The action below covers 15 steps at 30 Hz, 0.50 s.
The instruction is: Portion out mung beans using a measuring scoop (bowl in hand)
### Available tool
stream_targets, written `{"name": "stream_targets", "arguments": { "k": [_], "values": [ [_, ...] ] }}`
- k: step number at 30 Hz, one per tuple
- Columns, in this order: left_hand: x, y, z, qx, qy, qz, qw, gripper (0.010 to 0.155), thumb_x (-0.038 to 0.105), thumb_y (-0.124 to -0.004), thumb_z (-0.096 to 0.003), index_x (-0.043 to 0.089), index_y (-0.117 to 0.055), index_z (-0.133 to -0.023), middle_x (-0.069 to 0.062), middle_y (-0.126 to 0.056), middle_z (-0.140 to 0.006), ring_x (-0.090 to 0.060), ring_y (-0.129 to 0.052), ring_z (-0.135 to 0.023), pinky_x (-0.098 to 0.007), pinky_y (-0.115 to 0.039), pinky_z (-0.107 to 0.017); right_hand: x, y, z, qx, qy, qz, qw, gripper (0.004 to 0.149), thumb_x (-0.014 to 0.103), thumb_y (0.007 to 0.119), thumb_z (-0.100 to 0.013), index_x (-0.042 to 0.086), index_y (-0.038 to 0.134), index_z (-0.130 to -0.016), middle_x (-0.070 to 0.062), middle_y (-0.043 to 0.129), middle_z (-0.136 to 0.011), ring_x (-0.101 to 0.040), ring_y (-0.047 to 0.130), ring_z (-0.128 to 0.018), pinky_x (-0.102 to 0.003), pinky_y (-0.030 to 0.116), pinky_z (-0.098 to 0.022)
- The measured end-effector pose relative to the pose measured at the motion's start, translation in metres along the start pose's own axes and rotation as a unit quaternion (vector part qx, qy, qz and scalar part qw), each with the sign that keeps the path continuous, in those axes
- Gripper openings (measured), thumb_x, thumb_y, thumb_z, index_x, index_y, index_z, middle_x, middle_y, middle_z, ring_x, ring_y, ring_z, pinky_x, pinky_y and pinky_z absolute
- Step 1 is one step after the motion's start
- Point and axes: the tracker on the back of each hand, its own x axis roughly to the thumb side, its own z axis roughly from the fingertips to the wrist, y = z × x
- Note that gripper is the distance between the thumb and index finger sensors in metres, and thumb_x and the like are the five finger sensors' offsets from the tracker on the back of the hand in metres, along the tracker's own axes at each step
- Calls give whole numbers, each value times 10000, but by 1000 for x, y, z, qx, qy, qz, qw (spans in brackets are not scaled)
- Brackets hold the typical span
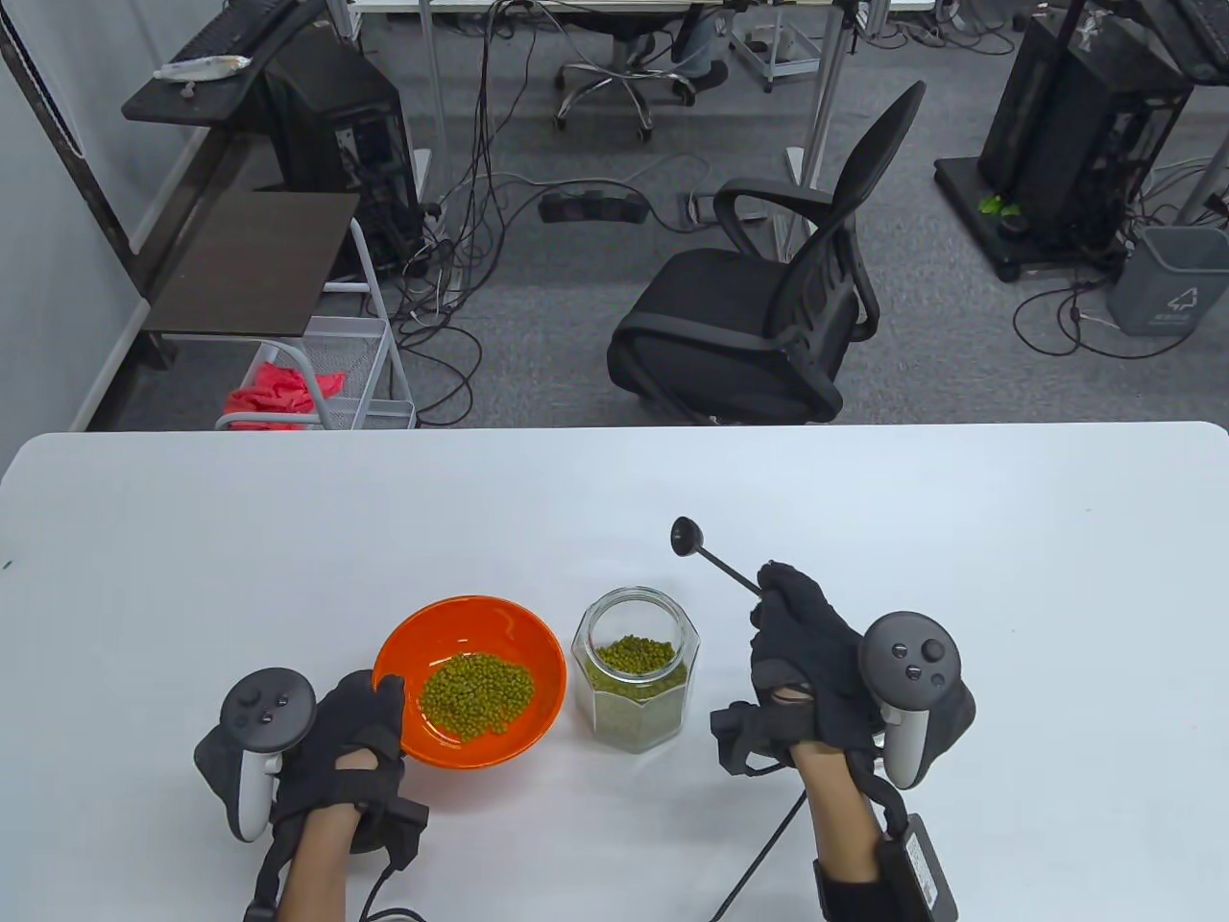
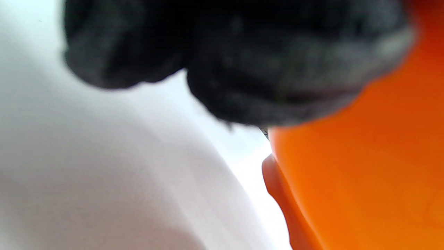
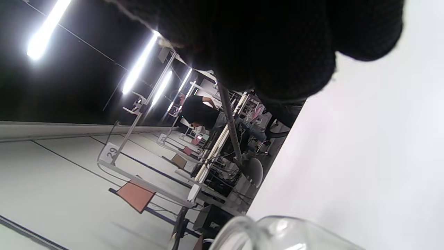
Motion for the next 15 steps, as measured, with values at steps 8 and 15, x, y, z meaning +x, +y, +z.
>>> {"name": "stream_targets", "arguments": {
  "k": [8, 15],
  "values": [
    [0, 0, 0, 0, 0, 0, 1000, 525, 504, -720, -528, 113, -809, -867, 132, -983, -346, 60, -1021, -28, -156, -931, -45, -13, 13, -4, -10, 8, 79, 997, 414, 204, 798, -450, 73, 841, -840, -246, 921, -673, -359, 994, -450, -620, 756, -438],
    [0, 0, 0, 0, 0, 2, 1000, 525, 506, -719, -529, 114, -809, -867, 133, -982, -347, 61, -1021, -28, -156, -932, -44, -23, 24, -6, -5, 10, 143, 990, 412, 202, 811, -445, 62, 850, -830, -249, 930, -664, -362, 999, -444, -622, 759, -436]
  ]
}}
